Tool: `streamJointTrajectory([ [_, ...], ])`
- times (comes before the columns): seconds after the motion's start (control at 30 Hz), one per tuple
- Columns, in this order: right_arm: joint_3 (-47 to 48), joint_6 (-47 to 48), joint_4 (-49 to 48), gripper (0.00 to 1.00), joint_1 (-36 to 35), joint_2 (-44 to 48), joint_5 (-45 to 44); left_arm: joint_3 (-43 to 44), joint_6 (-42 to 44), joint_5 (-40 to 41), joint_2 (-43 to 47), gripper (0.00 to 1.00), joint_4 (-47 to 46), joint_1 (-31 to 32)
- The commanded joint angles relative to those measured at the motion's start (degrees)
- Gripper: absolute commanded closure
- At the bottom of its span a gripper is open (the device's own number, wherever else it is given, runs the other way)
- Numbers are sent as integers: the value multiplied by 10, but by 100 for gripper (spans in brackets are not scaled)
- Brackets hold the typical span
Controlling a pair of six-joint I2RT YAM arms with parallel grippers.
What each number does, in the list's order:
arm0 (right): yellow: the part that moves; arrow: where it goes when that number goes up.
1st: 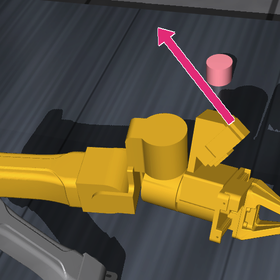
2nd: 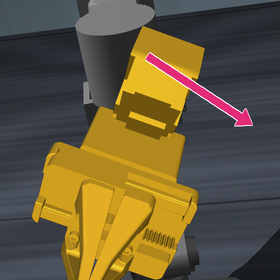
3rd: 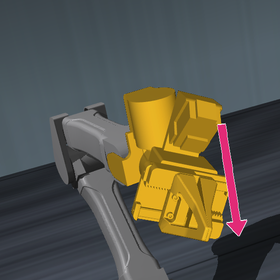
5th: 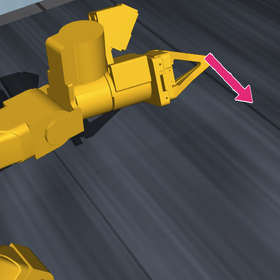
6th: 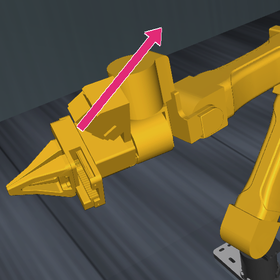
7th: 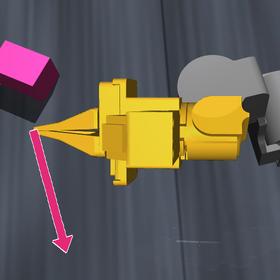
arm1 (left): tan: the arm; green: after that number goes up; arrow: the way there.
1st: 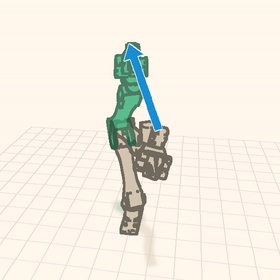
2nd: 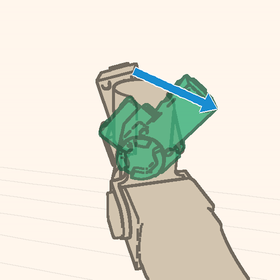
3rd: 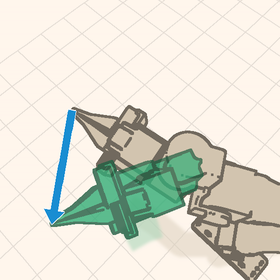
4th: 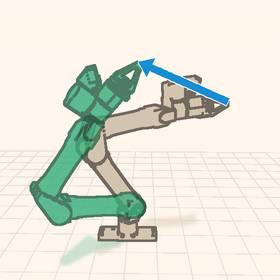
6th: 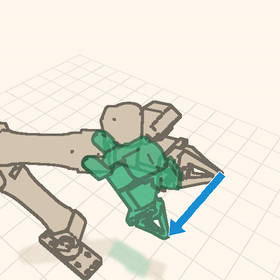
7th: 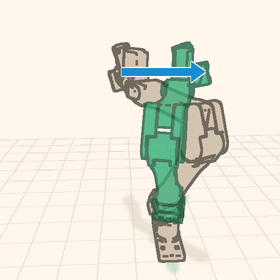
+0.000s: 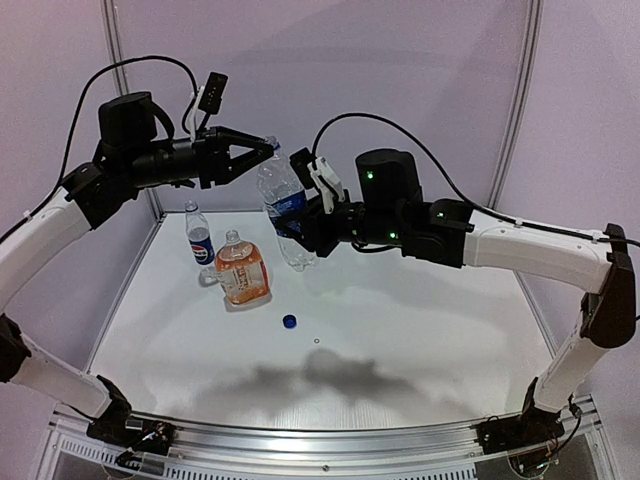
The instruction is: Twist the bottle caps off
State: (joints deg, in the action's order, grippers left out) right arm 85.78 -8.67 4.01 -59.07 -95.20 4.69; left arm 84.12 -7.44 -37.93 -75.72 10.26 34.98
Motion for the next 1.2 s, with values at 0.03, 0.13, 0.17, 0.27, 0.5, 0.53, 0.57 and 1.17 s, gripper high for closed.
streamJointTrajectory([
  [0.03, 14, 4, 9, 69, -4, -6, -6, 3, -1, 11, -10, 80, 4, 5],
  [0.13, 26, -7, 26, 52, -5, -9, -29, 5, 2, 23, -7, 88, 14, 7],
  [0.17, 31, -10, 33, 40, -4, -11, -39, 6, 4, 31, -4, 89, 20, 8],
  [0.27, 39, -18, 48, 4, -5, -12, -67, 6, 13, 55, 5, 89, 38, 10],
  [0.5, 20, -17, 56, 1, -4, 10, -82, -35, 39, 151, 43, 89, 58, 11],
  [0.53, 13, -19, 56, 1, -4, 15, -81, -41, 42, 167, 49, 89, 65, 11],
  [0.57, 4, -23, 56, 1, -5, 21, -81, -47, 45, 187, 56, 89, 71, 11],
  [1.17, -86, -59, 34, 1, -4, 78, -153, -339, 6, 570, 298, 86, 65, -40],
])
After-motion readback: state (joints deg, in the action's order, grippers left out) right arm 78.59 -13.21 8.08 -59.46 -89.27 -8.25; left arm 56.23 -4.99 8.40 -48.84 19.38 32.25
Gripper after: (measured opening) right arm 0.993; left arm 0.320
